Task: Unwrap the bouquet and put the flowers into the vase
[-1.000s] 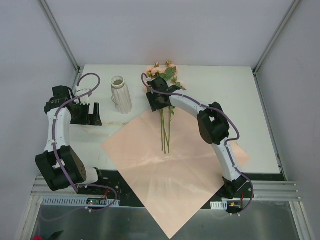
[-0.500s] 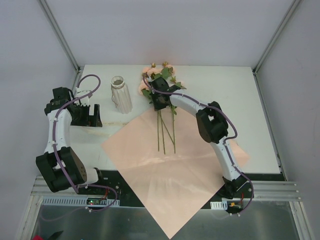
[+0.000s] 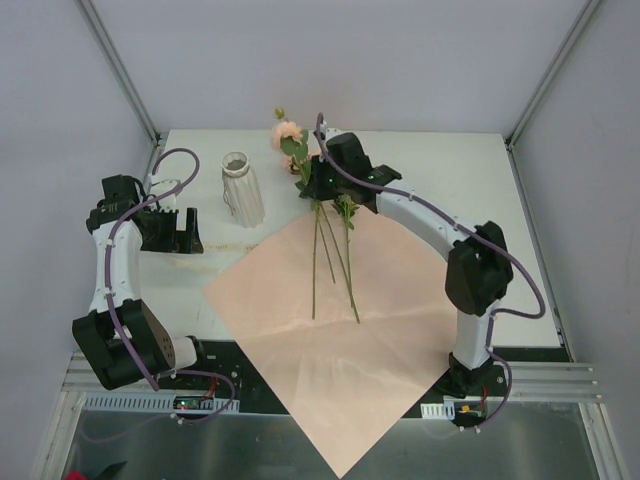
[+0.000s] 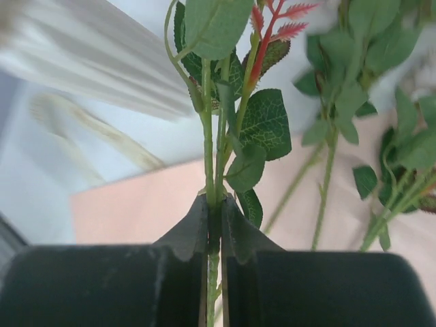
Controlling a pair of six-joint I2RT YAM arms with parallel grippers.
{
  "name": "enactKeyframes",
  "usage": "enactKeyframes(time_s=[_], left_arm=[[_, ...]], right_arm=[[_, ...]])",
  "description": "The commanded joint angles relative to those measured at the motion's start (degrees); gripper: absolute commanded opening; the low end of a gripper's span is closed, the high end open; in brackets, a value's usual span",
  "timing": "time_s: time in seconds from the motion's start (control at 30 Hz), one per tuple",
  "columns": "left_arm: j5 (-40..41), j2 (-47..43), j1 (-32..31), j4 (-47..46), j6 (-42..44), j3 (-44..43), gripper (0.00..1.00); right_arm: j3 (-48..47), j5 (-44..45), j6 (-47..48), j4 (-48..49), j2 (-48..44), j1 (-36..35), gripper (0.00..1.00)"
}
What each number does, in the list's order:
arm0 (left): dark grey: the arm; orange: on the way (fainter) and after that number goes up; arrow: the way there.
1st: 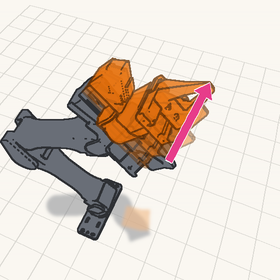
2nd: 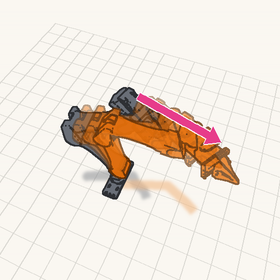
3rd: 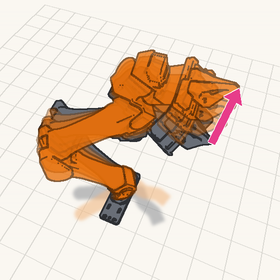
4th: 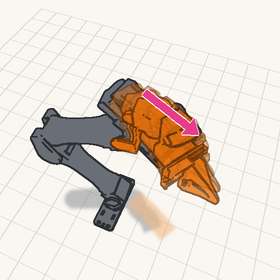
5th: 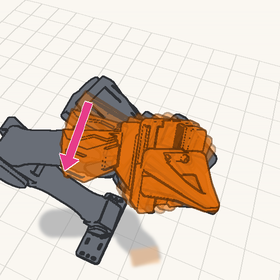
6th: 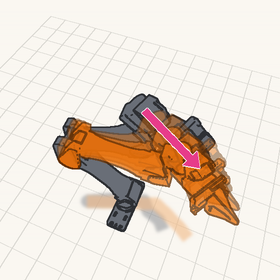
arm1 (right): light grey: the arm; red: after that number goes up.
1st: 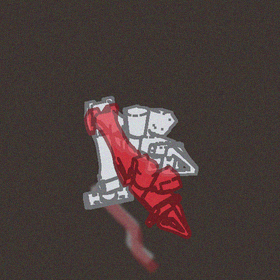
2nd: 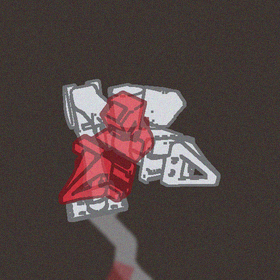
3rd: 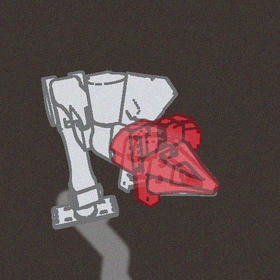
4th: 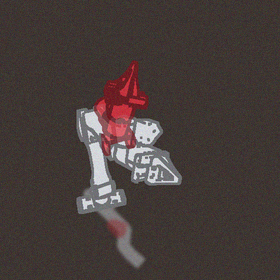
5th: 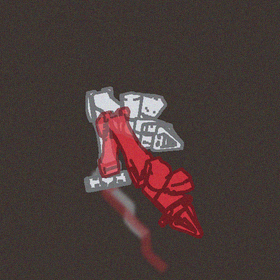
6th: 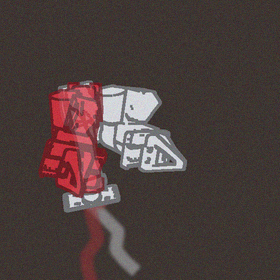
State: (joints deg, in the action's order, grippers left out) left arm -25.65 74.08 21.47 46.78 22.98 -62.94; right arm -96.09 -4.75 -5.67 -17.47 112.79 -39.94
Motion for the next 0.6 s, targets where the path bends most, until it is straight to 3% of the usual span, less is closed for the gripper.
enactKeyframes(time_s=[0.0, 0.13, 0.23, 0.47, 0.57], left_arm=[[-2.04, -2.1, 0.5, 0.59, 0.66, -0.43, 0.99], [-2.21, -2.28, 0.5, 0.85, 0.92, -0.43, 0.99], [-2.47, -2.36, 0.59, 1.12, 0.84, -0.61, 0.99], [-3.62, -2.01, 1.2, 1.47, 0.31, -1.13, 0.99], [-3.97, -1.84, 1.55, 1.64, 0.13, -1.57, 0.99]], right_arm=[[0.64, -7.8, -6.19, 14.2, -10.48, -0.22, 0.01], [2.84, -11.49, -10.4, 27.73, -13.83, -1.01, 0.01], [4.51, -15.63, -14.62, 44.07, -14.0, -1.45, 0.01], [1.01, -14.84, -2.25, 78.59, -8.39, -6.72, 0.01], [-6.98, -15.02, -2.15, 80.66, -2.59, -6.81, 0.01]])
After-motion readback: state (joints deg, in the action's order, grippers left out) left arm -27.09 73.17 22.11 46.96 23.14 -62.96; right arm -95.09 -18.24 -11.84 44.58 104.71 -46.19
